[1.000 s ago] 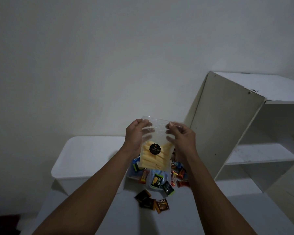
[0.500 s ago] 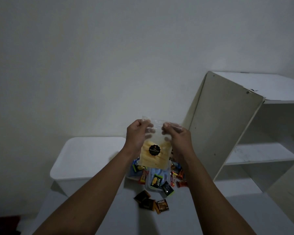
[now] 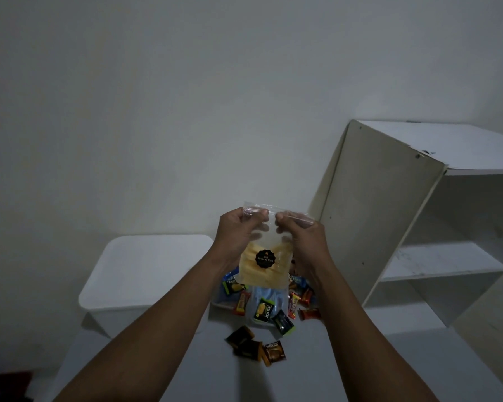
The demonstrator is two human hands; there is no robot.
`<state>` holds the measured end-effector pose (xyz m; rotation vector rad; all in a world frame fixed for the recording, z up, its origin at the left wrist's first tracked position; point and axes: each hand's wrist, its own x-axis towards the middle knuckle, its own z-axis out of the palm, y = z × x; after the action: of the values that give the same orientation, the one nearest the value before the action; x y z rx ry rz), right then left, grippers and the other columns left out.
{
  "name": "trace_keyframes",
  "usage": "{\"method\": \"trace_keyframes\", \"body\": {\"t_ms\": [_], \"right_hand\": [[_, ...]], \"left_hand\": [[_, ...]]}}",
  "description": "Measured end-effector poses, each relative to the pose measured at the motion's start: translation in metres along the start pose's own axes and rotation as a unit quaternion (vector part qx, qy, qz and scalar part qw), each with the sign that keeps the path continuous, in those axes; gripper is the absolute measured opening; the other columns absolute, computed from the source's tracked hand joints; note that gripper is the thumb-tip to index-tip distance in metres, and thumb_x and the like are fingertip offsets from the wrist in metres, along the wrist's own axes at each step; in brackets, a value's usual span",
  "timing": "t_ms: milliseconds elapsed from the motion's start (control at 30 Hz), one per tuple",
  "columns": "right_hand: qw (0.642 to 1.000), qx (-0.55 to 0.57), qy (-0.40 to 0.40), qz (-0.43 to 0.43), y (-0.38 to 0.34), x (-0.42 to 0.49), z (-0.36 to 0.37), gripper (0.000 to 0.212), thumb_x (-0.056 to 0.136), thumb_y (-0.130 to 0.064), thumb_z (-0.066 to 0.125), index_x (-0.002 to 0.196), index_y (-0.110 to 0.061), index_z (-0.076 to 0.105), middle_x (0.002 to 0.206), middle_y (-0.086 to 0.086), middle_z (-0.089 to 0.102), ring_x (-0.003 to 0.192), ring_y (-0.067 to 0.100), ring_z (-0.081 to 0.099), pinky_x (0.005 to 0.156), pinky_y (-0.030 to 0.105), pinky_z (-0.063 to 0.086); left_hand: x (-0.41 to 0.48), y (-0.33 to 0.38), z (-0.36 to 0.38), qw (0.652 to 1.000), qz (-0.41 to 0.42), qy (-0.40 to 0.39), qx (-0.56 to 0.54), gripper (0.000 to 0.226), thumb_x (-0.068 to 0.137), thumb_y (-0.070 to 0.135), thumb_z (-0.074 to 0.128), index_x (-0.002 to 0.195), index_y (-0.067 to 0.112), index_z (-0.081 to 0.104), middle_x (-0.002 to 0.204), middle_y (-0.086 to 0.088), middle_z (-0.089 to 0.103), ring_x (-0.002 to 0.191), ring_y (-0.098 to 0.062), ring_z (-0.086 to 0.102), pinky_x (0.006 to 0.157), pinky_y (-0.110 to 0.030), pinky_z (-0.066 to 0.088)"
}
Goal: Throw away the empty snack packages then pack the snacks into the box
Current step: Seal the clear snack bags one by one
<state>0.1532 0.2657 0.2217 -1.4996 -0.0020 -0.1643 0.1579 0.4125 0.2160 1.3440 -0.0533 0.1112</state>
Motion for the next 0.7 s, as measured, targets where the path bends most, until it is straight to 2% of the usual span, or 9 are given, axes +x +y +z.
{"method": "trace_keyframes", "body": {"t_ms": [133,400,500,600,700], "right_hand": [[1.0,-0.012,-0.014,-0.017,0.0,0.002,0.003,0.015,0.086,-0.022,0.075,0.096,-0.01,0.078,0.083,0.005,0.076,0.074,0.01,0.066,0.069,0.03,0.051],[0.999,-0.015,-0.016,-0.039,0.004,0.002,0.0,0.016,0.086,-0.019,0.075,0.095,-0.006,0.079,0.075,-0.003,0.074,0.065,0.001,0.059,0.058,0.013,0.049],[0.999,-0.017,-0.006,-0.033,0.004,0.002,0.002,0.014,0.088,-0.017,0.074,0.094,-0.005,0.077,0.073,-0.004,0.072,0.063,-0.002,0.059,0.058,0.009,0.048],[1.0,0.001,0.017,-0.026,0.005,-0.001,0.008,0.013,0.088,-0.012,0.072,0.093,0.0,0.075,0.07,-0.004,0.069,0.06,-0.002,0.059,0.058,0.011,0.047],[0.999,0.016,0.041,-0.026,0.004,-0.005,0.011,0.009,0.087,-0.012,0.073,0.091,-0.004,0.076,0.073,-0.001,0.072,0.065,0.003,0.06,0.06,0.016,0.049]], "left_hand": [[0.0,-0.002,0.004,1.0,0.006,0.005,0.021,0.005,0.089,0.02,0.071,0.089,0.015,0.073,0.084,0.0,0.074,0.076,-0.016,0.067,0.078,-0.037,0.052],[-0.004,-0.003,0.001,0.999,-0.011,-0.03,-0.001,0.01,0.09,0.021,0.068,0.093,0.013,0.073,0.09,-0.004,0.074,0.08,-0.016,0.066,0.086,-0.04,0.051],[-0.007,-0.003,0.003,1.0,-0.005,-0.024,0.004,0.009,0.091,0.021,0.067,0.087,0.018,0.075,0.085,0.0,0.074,0.079,-0.016,0.066,0.083,-0.039,0.051],[-0.009,-0.005,0.01,0.998,0.038,0.015,0.051,0.011,0.093,0.021,0.065,0.086,0.019,0.074,0.079,0.004,0.074,0.073,-0.013,0.067,0.075,-0.033,0.051],[-0.01,-0.005,0.014,0.995,0.061,0.042,0.061,0.009,0.093,0.021,0.065,0.089,0.016,0.071,0.079,0.003,0.074,0.072,-0.013,0.068,0.071,-0.029,0.051]]}}
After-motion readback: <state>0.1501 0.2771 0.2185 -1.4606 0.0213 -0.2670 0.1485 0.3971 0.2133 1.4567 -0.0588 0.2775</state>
